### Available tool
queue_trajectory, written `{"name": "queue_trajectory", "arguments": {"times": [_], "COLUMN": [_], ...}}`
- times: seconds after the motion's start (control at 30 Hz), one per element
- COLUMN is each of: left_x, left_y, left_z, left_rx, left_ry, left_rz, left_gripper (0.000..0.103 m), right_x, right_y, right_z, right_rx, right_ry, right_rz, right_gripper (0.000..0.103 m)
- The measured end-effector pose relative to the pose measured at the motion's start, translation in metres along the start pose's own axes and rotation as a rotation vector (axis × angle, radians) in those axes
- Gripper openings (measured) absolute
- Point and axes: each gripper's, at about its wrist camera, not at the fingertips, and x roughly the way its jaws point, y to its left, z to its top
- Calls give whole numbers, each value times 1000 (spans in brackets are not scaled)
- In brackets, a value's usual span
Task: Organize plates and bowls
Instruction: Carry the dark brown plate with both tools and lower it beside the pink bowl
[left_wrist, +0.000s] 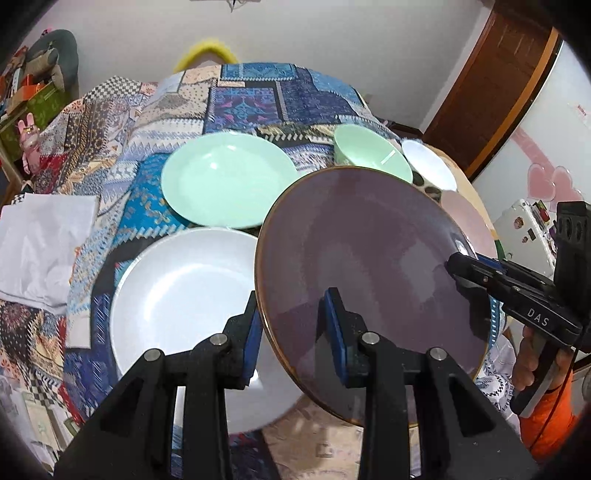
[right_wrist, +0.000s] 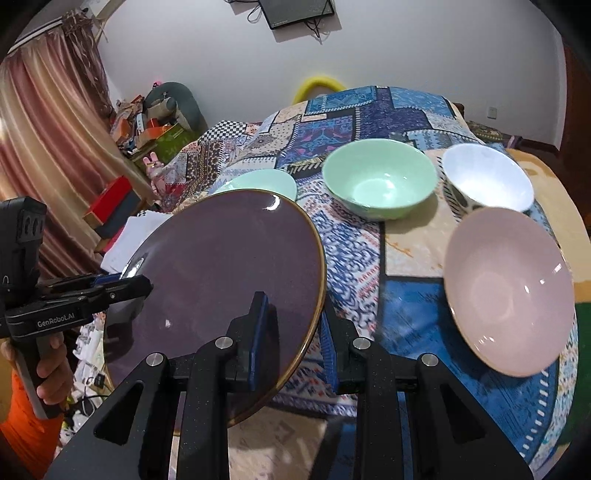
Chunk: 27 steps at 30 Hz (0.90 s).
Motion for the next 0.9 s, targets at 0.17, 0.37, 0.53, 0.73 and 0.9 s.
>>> {"name": "queue_trajectory", "arguments": {"times": [0.17, 0.37, 0.53, 0.73, 0.9], "left_x": [8, 22, 39, 58, 71], "left_y": [-15, -31, -40, -49, -54], "left_z": [-8, -15, -18, -17, -16], "left_rx": [0, 6, 6, 18, 26], "left_ry": [28, 56, 95, 121, 139], "left_rz": [0, -5, -20, -16, -20], "left_gripper": [33, 33, 33, 33, 33], "right_x": [-5, -9, -8, -3, 0], "right_y": [-12, -31, -43, -57, -64], "right_z": [-11, -23, -30, -38, -40], "right_rx": [15, 39, 67, 90, 106], "right_ry": [8, 21, 32, 54, 67], "right_rz": [-1, -6, -13, -22, -26], "right_gripper": [24, 24, 24, 24, 24]}}
